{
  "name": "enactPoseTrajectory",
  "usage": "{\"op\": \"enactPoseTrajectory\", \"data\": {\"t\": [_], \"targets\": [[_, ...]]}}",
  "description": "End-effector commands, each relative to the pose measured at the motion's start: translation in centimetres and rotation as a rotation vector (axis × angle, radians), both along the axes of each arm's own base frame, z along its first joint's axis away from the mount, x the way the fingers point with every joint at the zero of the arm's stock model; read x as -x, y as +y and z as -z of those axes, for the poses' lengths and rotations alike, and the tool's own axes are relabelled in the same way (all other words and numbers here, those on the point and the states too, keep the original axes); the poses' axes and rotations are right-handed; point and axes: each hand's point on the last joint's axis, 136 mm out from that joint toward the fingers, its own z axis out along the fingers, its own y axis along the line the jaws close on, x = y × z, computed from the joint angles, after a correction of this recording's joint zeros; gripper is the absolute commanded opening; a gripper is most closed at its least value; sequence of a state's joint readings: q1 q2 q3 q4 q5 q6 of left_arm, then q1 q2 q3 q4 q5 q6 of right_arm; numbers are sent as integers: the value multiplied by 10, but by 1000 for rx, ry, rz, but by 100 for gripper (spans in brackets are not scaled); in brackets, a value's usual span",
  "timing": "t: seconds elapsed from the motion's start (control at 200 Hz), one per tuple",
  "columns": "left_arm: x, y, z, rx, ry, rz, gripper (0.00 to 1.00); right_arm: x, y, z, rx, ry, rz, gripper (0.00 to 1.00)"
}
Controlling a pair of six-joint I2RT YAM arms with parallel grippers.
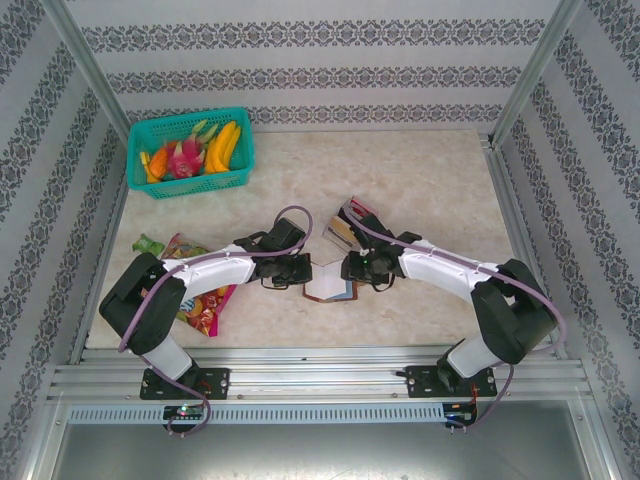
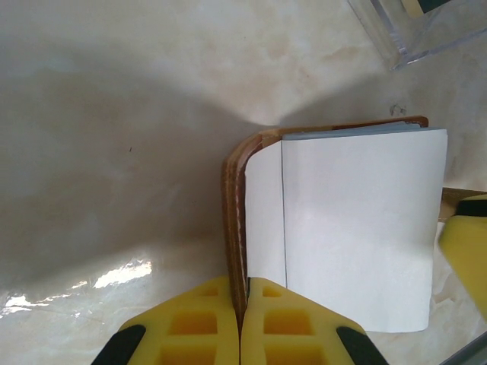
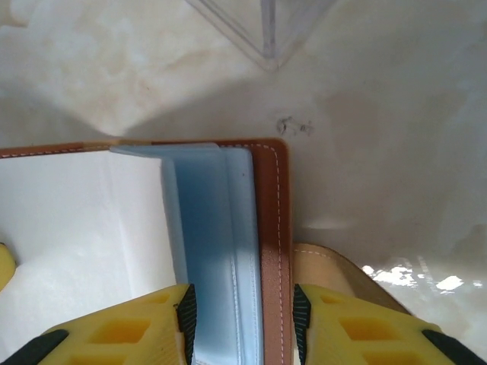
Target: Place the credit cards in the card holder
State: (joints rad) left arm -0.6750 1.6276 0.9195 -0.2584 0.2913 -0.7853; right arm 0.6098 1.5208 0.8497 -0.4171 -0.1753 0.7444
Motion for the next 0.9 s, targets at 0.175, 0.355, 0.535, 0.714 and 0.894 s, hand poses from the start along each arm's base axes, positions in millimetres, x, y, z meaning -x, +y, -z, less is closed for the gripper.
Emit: {"op": "enactPoseTrajectory", "data": {"t": [0.175,0.355,0.535,0.714,0.894], "targets": [[3,-2,5,5,2,12,1,-3,36,-6,-220,11,-39,43],[4,0,8,-4,5,11,1,-2,41,-8,-273,0,-57,42],[4,2,12,-15,6,-1,3,1,30,5,-172,36,-45,45],[5,13,16,-62,-2,-25,12,0,22,14,-83,31,-50,46],[3,16,15,-72,-14,-26,22,-1,12,15,38,11,-53,47]]}}
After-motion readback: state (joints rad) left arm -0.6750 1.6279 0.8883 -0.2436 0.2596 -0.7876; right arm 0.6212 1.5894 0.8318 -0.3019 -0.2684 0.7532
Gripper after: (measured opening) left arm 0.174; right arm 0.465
